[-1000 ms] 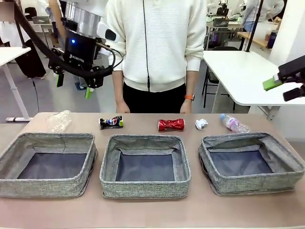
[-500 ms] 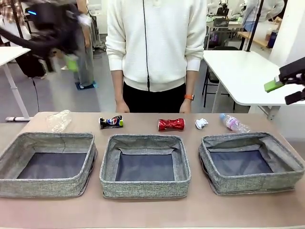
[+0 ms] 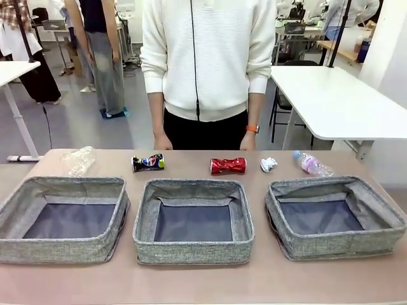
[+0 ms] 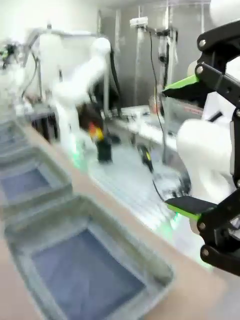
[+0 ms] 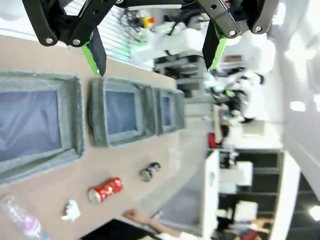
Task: Sort the waste into the appropriate baskets.
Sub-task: Pick up the waste item pointed out by the person.
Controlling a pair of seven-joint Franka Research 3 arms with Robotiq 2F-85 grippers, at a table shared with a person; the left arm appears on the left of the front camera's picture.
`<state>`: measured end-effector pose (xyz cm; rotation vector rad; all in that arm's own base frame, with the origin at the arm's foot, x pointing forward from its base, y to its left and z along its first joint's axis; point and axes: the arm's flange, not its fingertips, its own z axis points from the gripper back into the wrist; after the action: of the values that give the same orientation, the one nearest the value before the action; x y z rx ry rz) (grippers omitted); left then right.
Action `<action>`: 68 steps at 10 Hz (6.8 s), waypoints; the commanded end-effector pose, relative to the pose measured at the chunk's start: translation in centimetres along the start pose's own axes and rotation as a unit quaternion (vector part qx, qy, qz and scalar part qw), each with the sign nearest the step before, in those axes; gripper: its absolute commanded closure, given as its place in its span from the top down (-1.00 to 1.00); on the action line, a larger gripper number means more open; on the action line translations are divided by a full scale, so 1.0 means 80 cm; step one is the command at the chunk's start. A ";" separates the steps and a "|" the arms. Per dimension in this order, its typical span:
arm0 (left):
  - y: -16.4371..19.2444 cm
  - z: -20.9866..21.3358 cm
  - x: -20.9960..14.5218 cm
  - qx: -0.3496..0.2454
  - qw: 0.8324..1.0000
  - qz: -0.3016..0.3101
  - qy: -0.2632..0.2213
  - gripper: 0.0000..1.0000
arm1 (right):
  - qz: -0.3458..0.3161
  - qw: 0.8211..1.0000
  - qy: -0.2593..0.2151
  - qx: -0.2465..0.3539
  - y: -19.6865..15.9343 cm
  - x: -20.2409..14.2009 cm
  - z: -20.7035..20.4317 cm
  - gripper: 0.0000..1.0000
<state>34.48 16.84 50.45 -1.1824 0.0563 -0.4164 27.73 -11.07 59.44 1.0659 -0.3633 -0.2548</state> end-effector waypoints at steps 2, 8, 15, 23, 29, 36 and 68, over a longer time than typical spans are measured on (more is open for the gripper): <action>0.000 0.000 0.000 0.000 1.000 0.000 0.000 1.00 | 0.000 1.000 0.000 0.000 0.000 0.000 0.000 1.00; 0.000 0.000 0.000 0.000 1.000 0.000 0.000 1.00 | 0.000 1.000 0.000 0.000 0.000 0.000 0.000 1.00; 0.000 0.000 0.000 0.000 1.000 0.000 0.000 1.00 | 0.000 1.000 0.000 0.000 0.000 0.000 0.000 1.00; 0.000 0.000 0.000 0.000 1.000 0.000 0.000 1.00 | 0.151 0.925 0.031 -0.348 -0.039 0.102 -0.365 1.00; 0.000 0.000 0.000 0.000 1.000 0.000 0.000 1.00 | 0.185 0.916 0.032 -0.353 -0.057 0.131 -0.408 1.00; 0.000 0.000 0.000 0.000 1.000 0.000 0.000 1.00 | 0.189 0.925 0.049 -0.326 -0.187 0.207 -0.508 1.00; 0.000 0.000 0.000 0.000 1.000 0.000 0.000 1.00 | 0.188 0.919 0.108 -0.328 0.076 0.002 -0.265 -1.00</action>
<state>34.84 16.88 50.61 -1.1906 0.0646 -0.3964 39.13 7.44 55.79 0.4028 -0.2227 0.0260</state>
